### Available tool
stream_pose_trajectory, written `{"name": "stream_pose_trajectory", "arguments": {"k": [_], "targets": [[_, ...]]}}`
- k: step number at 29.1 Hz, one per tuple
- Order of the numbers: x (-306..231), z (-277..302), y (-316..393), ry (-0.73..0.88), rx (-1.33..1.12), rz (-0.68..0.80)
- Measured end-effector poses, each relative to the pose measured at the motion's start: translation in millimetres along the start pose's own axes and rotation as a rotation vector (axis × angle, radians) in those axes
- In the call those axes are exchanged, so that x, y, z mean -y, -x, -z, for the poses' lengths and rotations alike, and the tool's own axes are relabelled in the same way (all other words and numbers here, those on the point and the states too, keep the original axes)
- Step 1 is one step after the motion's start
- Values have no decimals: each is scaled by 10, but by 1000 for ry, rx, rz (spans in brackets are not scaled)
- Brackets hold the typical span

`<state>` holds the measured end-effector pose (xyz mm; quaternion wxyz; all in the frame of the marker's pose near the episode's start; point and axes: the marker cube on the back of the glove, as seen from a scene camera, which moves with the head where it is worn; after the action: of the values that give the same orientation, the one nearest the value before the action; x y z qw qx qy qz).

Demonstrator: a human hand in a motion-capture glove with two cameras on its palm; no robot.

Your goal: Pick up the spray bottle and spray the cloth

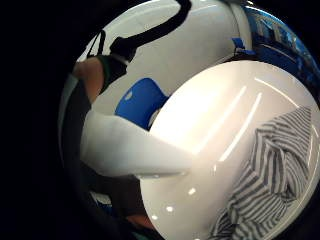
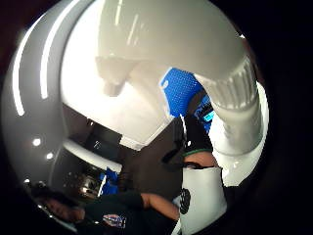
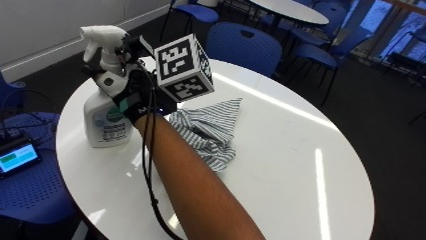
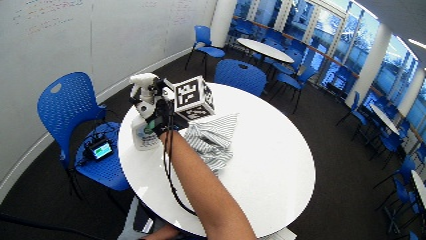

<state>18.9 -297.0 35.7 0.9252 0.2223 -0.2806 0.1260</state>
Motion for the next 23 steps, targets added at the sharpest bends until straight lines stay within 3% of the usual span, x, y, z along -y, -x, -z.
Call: {"name": "stream_pose_trajectory", "arguments": {"k": [16, 23], "targets": [[-383, -20, -324, 162, -144, 28], [-665, 112, -240, 258, -234, 124]]}}
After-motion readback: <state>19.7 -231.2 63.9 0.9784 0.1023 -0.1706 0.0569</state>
